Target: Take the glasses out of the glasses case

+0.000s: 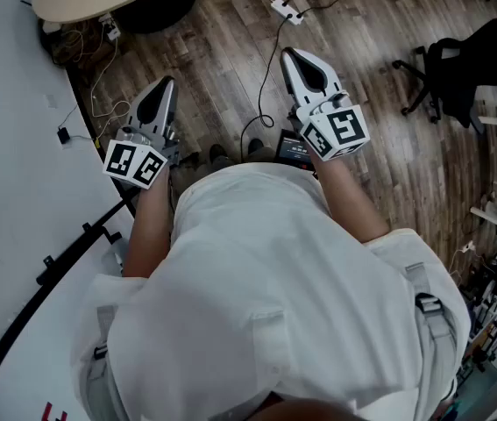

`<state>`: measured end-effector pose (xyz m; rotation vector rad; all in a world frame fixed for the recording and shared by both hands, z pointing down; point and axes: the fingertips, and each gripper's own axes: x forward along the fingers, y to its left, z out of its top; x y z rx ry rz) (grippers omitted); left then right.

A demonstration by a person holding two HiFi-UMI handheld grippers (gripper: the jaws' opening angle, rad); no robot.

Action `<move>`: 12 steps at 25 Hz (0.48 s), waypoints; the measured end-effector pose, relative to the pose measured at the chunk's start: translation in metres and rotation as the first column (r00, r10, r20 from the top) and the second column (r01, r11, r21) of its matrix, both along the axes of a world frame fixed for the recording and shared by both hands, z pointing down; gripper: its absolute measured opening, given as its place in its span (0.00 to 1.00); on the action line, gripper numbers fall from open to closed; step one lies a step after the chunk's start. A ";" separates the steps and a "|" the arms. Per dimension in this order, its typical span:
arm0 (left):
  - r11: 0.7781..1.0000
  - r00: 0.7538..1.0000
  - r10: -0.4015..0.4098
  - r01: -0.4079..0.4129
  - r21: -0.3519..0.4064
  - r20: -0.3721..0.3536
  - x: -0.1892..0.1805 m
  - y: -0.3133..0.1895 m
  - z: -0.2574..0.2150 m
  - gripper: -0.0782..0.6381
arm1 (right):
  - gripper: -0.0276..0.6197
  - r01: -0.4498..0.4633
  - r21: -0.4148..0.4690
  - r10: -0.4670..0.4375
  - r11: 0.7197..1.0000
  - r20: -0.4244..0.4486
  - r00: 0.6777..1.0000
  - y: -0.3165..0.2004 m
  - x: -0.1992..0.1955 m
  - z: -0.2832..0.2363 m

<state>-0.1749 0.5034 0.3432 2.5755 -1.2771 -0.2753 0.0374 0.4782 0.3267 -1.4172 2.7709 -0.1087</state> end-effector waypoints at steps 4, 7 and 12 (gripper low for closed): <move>0.996 0.998 0.057 -0.054 0.071 -0.041 0.008 0.012 -0.023 0.13 | 0.08 0.044 0.007 -0.045 0.999 0.019 0.999 0.002 0.000 -0.007; 0.971 0.943 0.237 -0.224 0.083 -0.234 0.026 0.032 -0.035 0.13 | 0.08 0.067 0.043 -0.068 0.997 0.025 0.997 0.012 0.005 -0.018; 0.966 0.935 0.249 -0.223 0.131 -0.251 0.045 0.039 -0.060 0.13 | 0.08 0.124 0.091 -0.132 0.988 0.085 0.988 0.025 0.014 -0.030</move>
